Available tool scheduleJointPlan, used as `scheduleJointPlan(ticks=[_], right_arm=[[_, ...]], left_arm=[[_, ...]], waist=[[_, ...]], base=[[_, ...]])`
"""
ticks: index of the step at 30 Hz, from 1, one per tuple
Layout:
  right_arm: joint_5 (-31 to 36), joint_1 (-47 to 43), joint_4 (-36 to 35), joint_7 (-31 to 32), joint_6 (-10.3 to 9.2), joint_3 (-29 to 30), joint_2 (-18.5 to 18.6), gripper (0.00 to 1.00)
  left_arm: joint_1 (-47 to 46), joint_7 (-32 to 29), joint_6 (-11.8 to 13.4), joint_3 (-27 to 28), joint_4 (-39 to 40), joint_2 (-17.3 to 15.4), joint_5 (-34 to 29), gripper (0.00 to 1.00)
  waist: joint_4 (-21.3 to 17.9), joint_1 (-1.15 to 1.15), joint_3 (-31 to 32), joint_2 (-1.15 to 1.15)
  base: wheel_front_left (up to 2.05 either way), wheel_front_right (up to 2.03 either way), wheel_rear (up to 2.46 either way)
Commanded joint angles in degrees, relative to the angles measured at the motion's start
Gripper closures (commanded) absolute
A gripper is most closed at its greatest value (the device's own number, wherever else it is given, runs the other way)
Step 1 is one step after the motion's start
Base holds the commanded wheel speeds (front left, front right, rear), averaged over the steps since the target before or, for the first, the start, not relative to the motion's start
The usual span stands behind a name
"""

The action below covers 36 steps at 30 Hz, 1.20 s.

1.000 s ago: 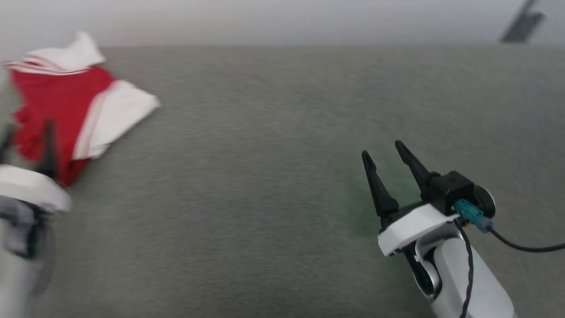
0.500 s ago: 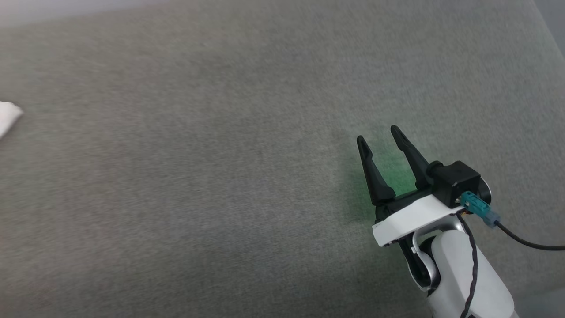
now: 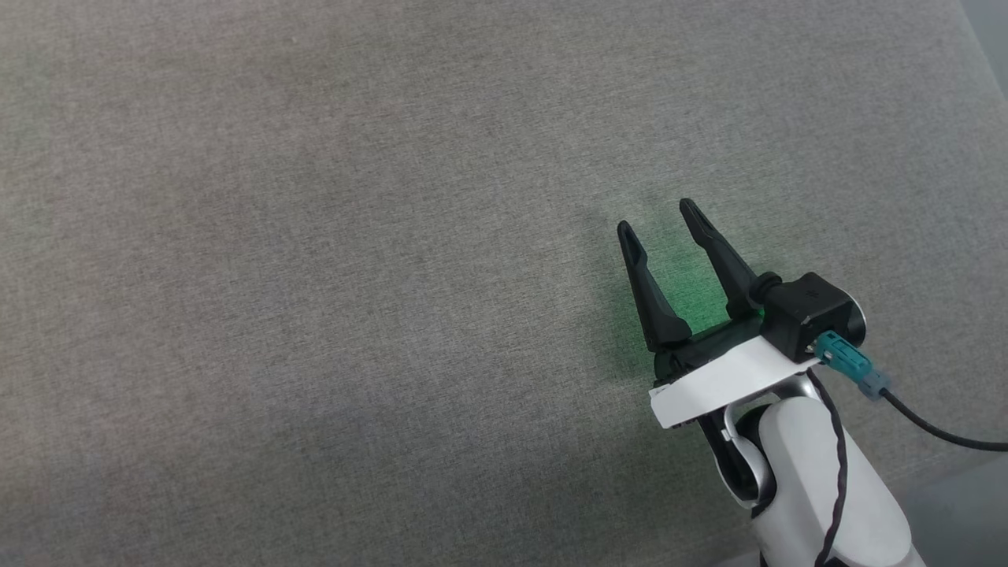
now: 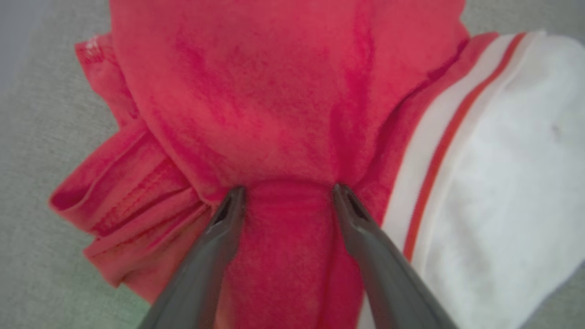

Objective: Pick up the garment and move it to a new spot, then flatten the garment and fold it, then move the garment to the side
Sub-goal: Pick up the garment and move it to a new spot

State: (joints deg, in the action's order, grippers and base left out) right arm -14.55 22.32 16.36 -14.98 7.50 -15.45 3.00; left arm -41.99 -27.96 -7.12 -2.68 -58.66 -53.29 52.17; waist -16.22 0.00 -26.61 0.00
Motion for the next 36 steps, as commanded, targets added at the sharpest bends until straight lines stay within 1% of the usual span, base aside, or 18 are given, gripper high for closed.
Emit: scheduleJointPlan(ticks=[1, 2, 5, 7, 9, 13, 17, 21, 24, 28, 29, 32, 34, 36], right_arm=[[0.6, 0.4, -0.8, -0.3, -0.02, -0.4, -0.1, 0.0], [0.7, 0.4, -1.1, -0.3, -0.02, -0.4, -0.1, 0.0], [0.6, 0.1, -1.5, -0.3, -0.02, -0.4, -0.1, 0.0], [0.9, -0.2, -1.5, -0.3, -0.02, -0.2, -0.1, 0.0], [1.1, -0.6, -1.3, -0.3, -0.02, 0.1, -0.1, 0.0], [1.1, -1.1, -0.9, -0.3, -0.02, 0.6, 0.0, 0.0], [1.1, -1.8, -0.2, -0.3, -0.02, 0.9, -0.1, 0.0], [1.3, -2.2, 0.3, -0.3, -0.02, 1.5, -0.1, 0.0], [1.1, -2.6, 0.4, -0.3, -0.02, 1.9, -0.1, 0.0], [0.4, -3.1, 0.5, -0.3, -0.02, 2.1, 0.0, 0.0], [0.3, -3.1, 0.3, -0.3, -0.02, 2.1, 0.0, 0.0], [-0.6, -3.4, 0.1, -0.3, -0.02, 1.9, 0.0, 0.0], [-1.3, -3.4, -0.3, -0.3, -0.02, 2.0, 0.0, 0.0], [-1.8, -3.4, -0.6, -0.3, -0.02, 2.3, 0.0, 0.0]], left_arm=[[1.9, -1.7, -0.3, -1.0, -0.8, 3.6, 0.6, 0.64], [2.3, -2.2, -0.4, -1.1, -0.6, 3.9, 0.9, 1.0], [2.9, -1.7, -0.5, -0.9, -0.1, 4.2, 1.5, 1.0], [3.3, 0.3, -0.4, -1.0, 0.3, 4.0, 1.0, 1.0], [3.3, 3.4, 0.1, -0.9, 0.8, 3.8, 0.3, 1.0], [2.6, 11.5, 1.0, -1.6, 2.6, 1.8, -2.9, 1.0], [1.4, 19.4, 0.3, -3.7, 5.3, 2.4, -6.0, 1.0], [-0.5, 24.3, -0.3, -6.7, 9.6, 3.7, -7.8, 1.0], [-1.3, 25.5, -0.4, -11.2, 16.6, 5.0, -7.3, 1.0], [-1.1, 25.1, -0.3, -18.6, 28.1, 4.8, -3.7, 1.0], [-1.3, 24.5, -0.3, -20.7, 31.4, 5.2, -2.4, 1.0], [-2.6, 22.9, -0.3, -26.7, 40.0, 4.8, 0.4, 1.0], [-3.7, 21.9, -0.3, -30.2, 44.9, 5.4, 3.1, 1.0], [-5.7, 21.1, -0.3, -33.8, 48.8, 5.9, 4.3, 1.0]], waist=[[-0.3, 0.0, 0.1, 0.0], [-0.4, 0.0, 0.2, 0.0], [-0.5, 0.0, 0.7, 0.0], [-0.4, 0.0, 1.5, 0.0], [0.0, 0.0, 2.4, 0.0], [1.2, 0.0, 4.8, 0.0], [3.0, 0.0, 7.9, 0.0], [5.0, 0.0, 10.6, 0.0], [6.1, 0.0, 12.2, 0.0], [7.0, 0.0, 13.4, 0.0], [7.0, 0.0, 13.5, 0.0], [6.4, 0.0, 13.6, 0.0], [5.6, 0.0, 13.4, 0.0], [4.7, 0.0, 13.0, 0.0]], base=[[0.0, 0.0, 0.0], [0.0, 0.0, 0.0], [0.0, 0.0, 0.0], [0.0, 0.0, 0.0], [0.0, 0.0, 0.0], [0.0, 0.0, 0.0], [0.0, 0.0, 0.0], [0.0, 0.0, 0.0], [0.0, 0.0, 0.0], [0.0, 0.0, 0.0], [0.0, 0.0, 0.0], [0.0, 0.0, 0.0], [0.0, 0.0, 0.0], [0.0, 0.0, 0.0]])
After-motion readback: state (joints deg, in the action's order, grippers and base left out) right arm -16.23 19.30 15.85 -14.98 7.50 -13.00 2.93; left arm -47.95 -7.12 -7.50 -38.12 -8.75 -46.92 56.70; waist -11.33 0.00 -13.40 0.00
